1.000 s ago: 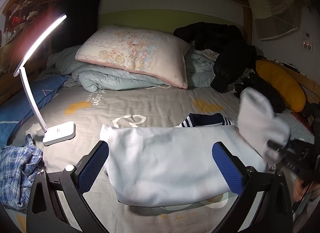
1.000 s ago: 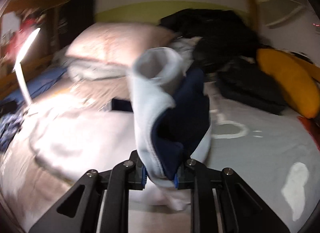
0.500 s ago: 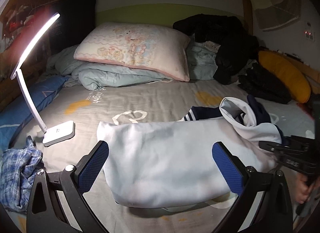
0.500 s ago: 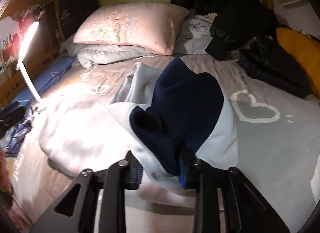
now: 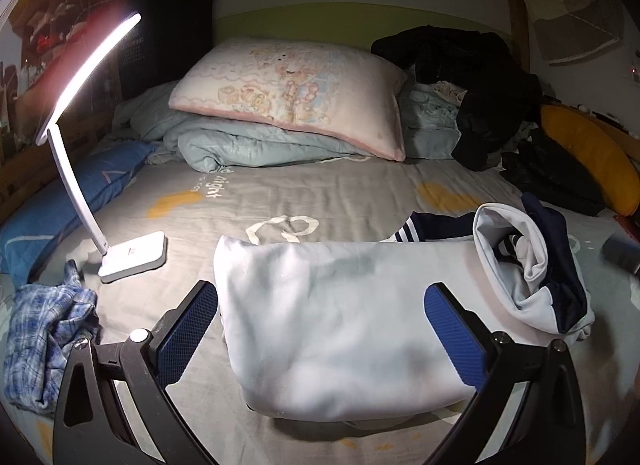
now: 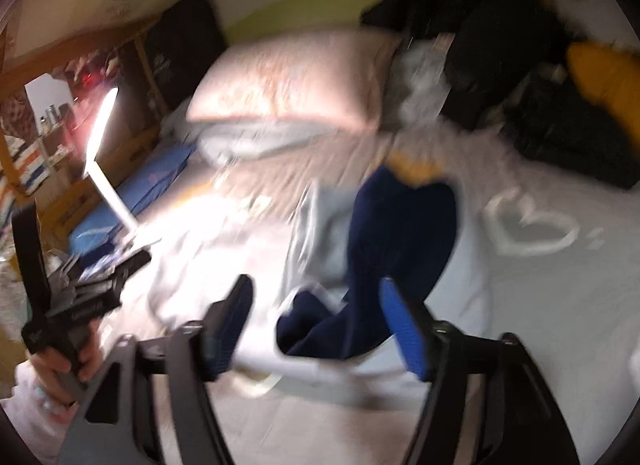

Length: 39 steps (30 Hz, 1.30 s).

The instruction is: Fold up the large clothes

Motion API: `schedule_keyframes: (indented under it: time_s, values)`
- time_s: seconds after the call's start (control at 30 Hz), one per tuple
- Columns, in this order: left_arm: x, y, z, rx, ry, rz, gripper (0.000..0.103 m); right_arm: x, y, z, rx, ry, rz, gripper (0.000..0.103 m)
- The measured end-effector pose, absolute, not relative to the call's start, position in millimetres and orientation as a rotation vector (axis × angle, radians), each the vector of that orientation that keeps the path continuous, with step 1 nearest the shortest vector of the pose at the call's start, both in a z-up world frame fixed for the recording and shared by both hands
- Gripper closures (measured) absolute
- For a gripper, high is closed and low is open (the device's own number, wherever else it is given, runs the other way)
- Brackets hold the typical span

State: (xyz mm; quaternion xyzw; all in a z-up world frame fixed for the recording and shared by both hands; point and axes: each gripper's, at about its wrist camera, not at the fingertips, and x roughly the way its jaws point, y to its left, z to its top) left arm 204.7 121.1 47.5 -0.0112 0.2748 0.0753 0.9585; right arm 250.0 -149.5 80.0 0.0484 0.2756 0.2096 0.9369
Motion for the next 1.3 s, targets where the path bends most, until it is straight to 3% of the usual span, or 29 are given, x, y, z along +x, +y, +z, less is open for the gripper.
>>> schedule_keyframes:
  time_s: [0.1,0.17,0.2,0.33,0.6,0.73,0.83,1.0,1.1,1.13,1.17,1.3]
  values:
    - [202,123,49,-0.028,0.554,0.146,0.000,242,-159,98,0.085,0.435,0.319,0.016]
    - [201,125,50,-0.037,0.552,0.145,0.000,245,-171,105,0.136,0.414,0.280,0.003]
    - [201,126,50,-0.042,0.553,0.151,0.000,249,-178,105,0.169,0.421,0.272,0.001]
    - [205,135,46,-0.092,0.592,0.138,0.000,281,-205,91,0.298,0.536,0.191,0.001]
    - [215,148,30,-0.232,0.711,0.039,0.000,321,-179,40,0.094,0.742,0.167,0.003]
    - [207,145,38,-0.153,0.662,0.079,0.000,313,-145,28,0.049,0.793,0.348,0.015]
    - [205,151,37,-0.172,0.669,0.078,0.000,310,-131,22,0.069,0.826,0.404,0.015]
    - [205,163,31,-0.200,0.697,0.124,0.000,306,-142,28,0.107,0.794,0.395,0.028]
    - [208,179,18,-0.287,0.743,0.145,0.000,301,-159,44,0.209,0.749,0.404,0.045]
    - [210,185,13,-0.316,0.758,0.150,0.000,299,-161,49,0.224,0.736,0.440,0.063]
    - [212,191,7,-0.342,0.772,0.159,0.000,300,-161,52,0.226,0.733,0.468,0.073]
    - [221,211,-12,-0.396,0.819,0.197,0.000,300,-148,48,0.195,0.736,0.531,0.079]
